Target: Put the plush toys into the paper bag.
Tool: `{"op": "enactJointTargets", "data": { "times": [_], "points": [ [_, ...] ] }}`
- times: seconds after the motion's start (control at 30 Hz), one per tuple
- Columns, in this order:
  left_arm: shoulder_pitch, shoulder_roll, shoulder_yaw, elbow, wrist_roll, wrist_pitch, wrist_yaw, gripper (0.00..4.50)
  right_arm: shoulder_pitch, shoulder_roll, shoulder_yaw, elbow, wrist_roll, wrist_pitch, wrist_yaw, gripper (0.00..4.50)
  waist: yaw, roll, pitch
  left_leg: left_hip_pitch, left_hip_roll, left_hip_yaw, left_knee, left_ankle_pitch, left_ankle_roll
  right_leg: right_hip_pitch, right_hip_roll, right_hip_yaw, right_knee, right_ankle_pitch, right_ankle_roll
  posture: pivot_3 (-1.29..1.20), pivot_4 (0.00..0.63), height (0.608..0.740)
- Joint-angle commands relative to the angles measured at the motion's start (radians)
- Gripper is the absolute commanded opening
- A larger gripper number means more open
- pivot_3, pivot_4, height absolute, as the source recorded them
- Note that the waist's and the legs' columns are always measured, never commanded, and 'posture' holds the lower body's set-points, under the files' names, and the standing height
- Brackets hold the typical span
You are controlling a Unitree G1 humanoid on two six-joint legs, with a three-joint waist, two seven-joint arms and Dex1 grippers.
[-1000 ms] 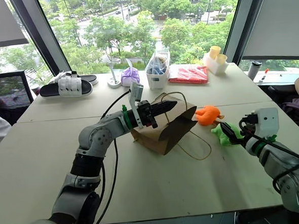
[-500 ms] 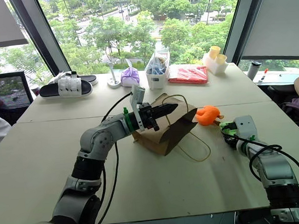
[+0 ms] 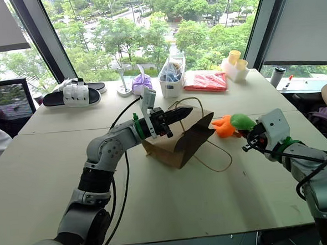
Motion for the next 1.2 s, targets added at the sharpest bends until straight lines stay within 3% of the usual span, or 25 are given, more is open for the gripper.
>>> {"op": "enactJointTargets", "data": {
  "times": [0.03,0.2,0.57,1.0,1.03,1.07,1.2],
  "points": [
    [-0.031,-0.001,0.007,0.004,-0.016,-0.016,-0.038,0.00,-0.005,-0.004,0.041,-0.125,0.040,0.055,0.017,0.05,-0.001,0.000,0.000,0.000,0.000,0.000,0.000,0.000,0.000,0.000,0.000,0.000,0.000,0.000,0.000,0.00,0.150,0.740],
    [-0.042,-0.014,-0.003,0.005,-0.027,-0.005,-0.074,0.00,-0.087,0.036,0.176,-0.108,-0.006,0.057,-0.007,0.05,-0.002,0.000,0.000,0.000,0.000,0.000,0.001,0.000,0.000,0.000,0.000,0.000,0.000,0.000,0.000,0.00,0.150,0.740],
    [-0.022,-0.031,0.010,-0.078,-0.082,0.058,-0.075,0.00,-0.258,0.016,0.434,0.123,-0.239,-0.111,0.070,0.05,-0.001,0.000,0.000,-0.001,0.000,0.000,0.001,0.000,-0.001,-0.002,0.000,0.000,0.000,0.000,0.000,0.00,0.150,0.740],
    [0.003,-0.023,0.003,-0.113,-0.095,0.075,-0.053,0.00,-0.378,0.141,0.517,0.249,-0.318,-0.208,0.113,0.05,-0.001,0.000,0.000,-0.001,0.000,0.000,0.001,0.002,-0.003,-0.002,0.000,0.000,0.001,0.000,0.000,0.00,0.150,0.740],
    [0.003,-0.022,0.004,-0.111,-0.094,0.075,-0.051,0.00,-0.372,0.143,0.516,0.248,-0.320,-0.211,0.118,0.88,-0.001,0.000,0.000,-0.001,0.000,0.000,0.001,0.002,-0.004,-0.002,0.000,0.000,0.001,0.000,0.000,0.00,0.150,0.740],
    [0.004,-0.019,0.004,-0.110,-0.090,0.072,-0.049,0.00,-0.365,0.141,0.513,0.245,-0.324,-0.212,0.122,1.24,0.000,0.000,0.000,-0.001,0.000,0.000,0.001,0.002,-0.004,-0.002,0.000,0.000,0.001,0.000,0.000,0.00,0.150,0.740],
    [0.007,-0.012,0.010,-0.098,-0.081,0.064,-0.034,0.00,-0.334,0.135,0.468,0.219,-0.317,-0.197,0.118,3.46,0.000,0.000,0.000,-0.001,-0.001,0.000,0.001,0.002,-0.004,-0.002,0.000,0.000,0.001,0.000,0.000,0.00,0.150,0.740]
  ]
}}
